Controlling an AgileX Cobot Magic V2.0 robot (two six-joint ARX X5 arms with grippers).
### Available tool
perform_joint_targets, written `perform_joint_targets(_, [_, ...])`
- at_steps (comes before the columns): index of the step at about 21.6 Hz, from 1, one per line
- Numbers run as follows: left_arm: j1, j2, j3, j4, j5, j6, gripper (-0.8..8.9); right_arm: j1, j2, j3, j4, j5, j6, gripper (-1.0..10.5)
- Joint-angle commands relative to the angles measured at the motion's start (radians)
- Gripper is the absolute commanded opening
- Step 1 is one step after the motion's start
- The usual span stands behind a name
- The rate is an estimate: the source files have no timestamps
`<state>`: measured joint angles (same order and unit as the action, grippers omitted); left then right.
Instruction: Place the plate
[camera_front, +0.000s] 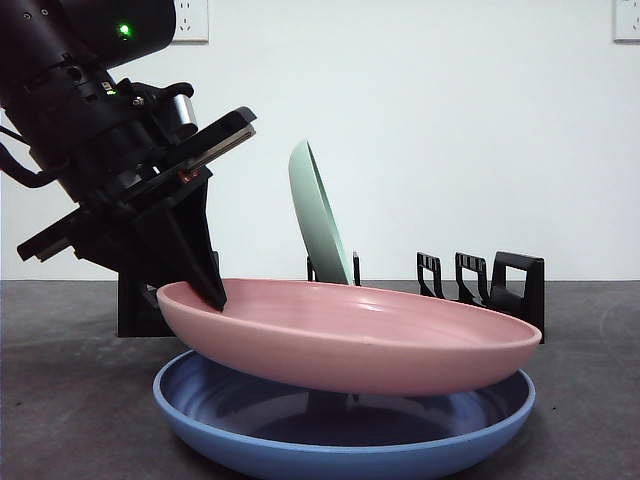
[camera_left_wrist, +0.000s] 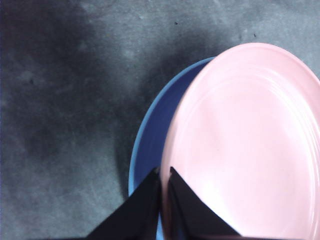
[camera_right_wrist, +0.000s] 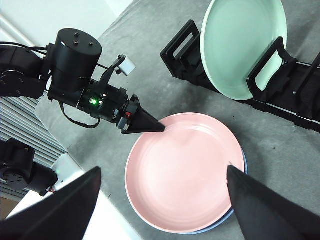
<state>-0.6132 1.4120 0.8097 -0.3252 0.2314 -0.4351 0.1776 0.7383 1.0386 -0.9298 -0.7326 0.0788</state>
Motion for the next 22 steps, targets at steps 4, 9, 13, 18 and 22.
perform_joint_targets(4, [-0.009,0.016,0.013,0.012,0.001,-0.008,1.66,0.004,0.006,0.016,0.008,-0.001,0.005,4.0])
perform_joint_targets(9, [-0.009,0.015,0.035,-0.026,0.003,-0.006,4.96,0.004,0.006,0.016,0.008,-0.001,0.005,4.0])
perform_joint_targets(13, [-0.009,-0.007,0.097,-0.143,0.005,0.034,5.09,0.004,0.006,0.016,0.009,-0.001,0.003,4.0])
perform_joint_targets(18, [-0.009,-0.162,0.144,-0.298,0.005,0.102,5.09,0.004,0.006,0.016,0.009,0.000,-0.001,4.0])
perform_joint_targets(22, [-0.009,-0.366,0.149,-0.411,0.005,0.201,5.08,0.004,0.006,0.016,0.011,0.000,-0.002,4.0])
